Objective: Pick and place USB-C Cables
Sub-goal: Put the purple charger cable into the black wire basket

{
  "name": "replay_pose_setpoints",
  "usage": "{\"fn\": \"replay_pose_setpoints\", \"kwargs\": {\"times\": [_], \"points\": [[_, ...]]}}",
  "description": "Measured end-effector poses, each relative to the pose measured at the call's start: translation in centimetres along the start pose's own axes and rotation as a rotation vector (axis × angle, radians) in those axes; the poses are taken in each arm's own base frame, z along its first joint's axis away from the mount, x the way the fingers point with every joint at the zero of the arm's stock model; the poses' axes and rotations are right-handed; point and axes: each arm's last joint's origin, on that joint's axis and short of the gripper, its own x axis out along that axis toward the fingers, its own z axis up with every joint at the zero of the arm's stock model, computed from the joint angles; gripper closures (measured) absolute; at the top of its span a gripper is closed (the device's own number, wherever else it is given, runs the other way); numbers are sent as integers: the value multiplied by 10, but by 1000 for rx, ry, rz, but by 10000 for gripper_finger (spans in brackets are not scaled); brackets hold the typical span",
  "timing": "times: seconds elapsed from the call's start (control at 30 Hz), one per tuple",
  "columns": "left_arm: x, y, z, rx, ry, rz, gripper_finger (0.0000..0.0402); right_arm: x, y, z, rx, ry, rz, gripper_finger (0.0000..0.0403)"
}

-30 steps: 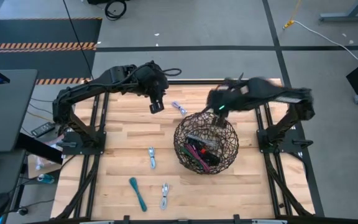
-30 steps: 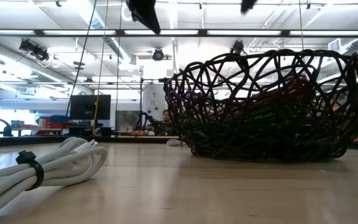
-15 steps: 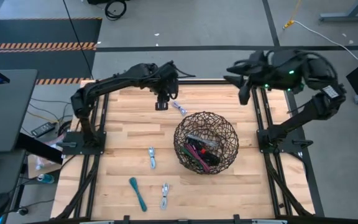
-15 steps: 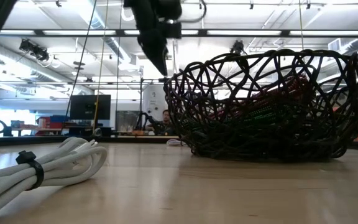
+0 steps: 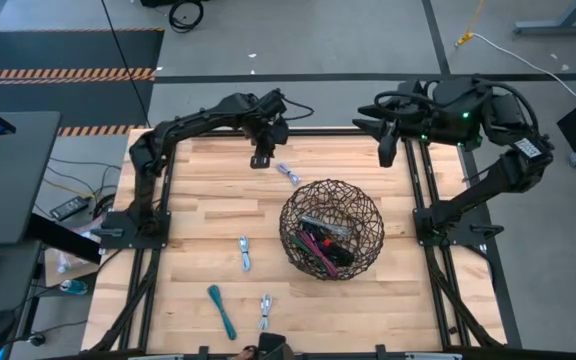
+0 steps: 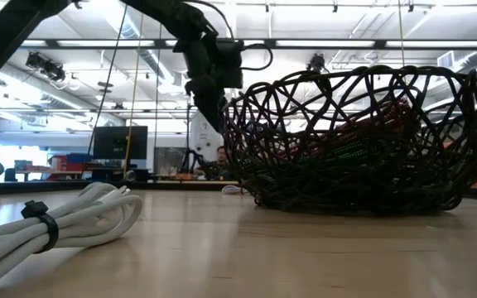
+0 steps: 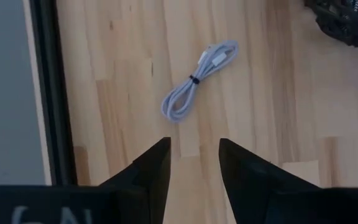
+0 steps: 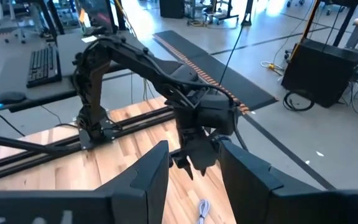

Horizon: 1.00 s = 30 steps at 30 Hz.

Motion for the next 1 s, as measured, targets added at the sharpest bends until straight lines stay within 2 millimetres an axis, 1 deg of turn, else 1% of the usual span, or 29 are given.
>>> {"fn": "replay_pose_setpoints", "kwargs": {"times": [0.1,0.27,0.37,0.47,0.7,0.73,0.8,0.93,1.0], "points": [[5,0,4,63,-25,-6,260,1,0,0,20,1,3,254],[13,1,17,196,-95,59,260,1,0,0,50,1,7,254],[20,-1,23,221,-108,66,260,1,1,1,53,-5,8,254],[30,-6,24,231,-88,39,260,1,1,2,66,-17,12,254],[50,-24,28,332,-39,-72,260,0,2,3,92,-25,40,254],[53,-26,30,344,-48,-69,260,0,2,4,94,-28,42,254],[56,-28,28,342,-25,-98,260,0,2,4,98,-30,45,254],[67,-30,29,357,-30,-116,260,0,2,4,111,-27,56,254],[73,-28,34,368,-64,-90,262,0,3,4,112,-27,62,254]]}}
